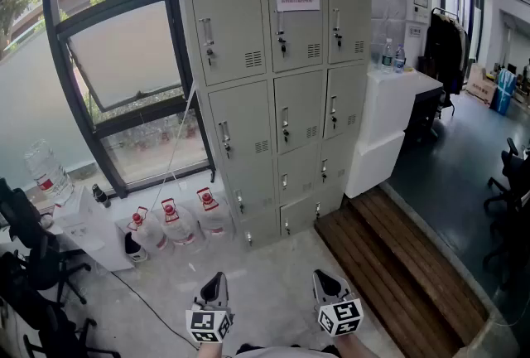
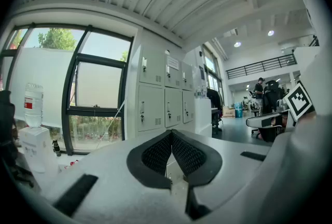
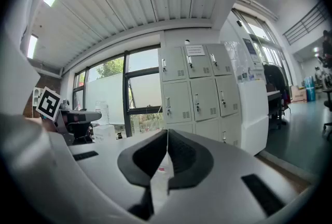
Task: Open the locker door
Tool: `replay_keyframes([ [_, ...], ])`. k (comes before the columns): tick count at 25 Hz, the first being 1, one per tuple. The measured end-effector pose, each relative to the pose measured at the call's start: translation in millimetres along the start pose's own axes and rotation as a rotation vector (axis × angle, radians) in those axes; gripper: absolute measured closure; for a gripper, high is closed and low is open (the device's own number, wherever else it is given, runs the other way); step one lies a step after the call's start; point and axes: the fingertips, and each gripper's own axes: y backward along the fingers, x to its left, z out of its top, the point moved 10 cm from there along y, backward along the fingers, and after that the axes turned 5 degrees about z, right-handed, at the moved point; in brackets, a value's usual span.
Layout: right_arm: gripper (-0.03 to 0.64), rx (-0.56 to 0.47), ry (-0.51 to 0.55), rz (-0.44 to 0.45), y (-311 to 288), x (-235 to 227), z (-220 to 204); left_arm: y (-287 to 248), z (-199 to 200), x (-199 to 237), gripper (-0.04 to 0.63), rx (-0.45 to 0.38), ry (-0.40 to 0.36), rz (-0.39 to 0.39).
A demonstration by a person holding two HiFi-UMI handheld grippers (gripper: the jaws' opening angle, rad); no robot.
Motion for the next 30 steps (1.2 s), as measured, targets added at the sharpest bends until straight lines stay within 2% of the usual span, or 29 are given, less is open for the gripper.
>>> replay_keyframes([
  [11,0.603,0.017,-0.003,0.031,-7.0,-1.2,-5.1,-1.4,0.2,-0.8,0.586,-0.001,0.002,0.024],
  [20,0.603,0.003,-0.016,0.090,-20.5,-5.6,-4.7,-4.2,2.0,4.2,0.586,-0.003,0.013,0.065],
  [30,0.603,0.016,-0.002,0.164,-91.4,2.9,-2.9,-39.6,0.2,48.2,0.586,-0.014,0.037,0.109],
])
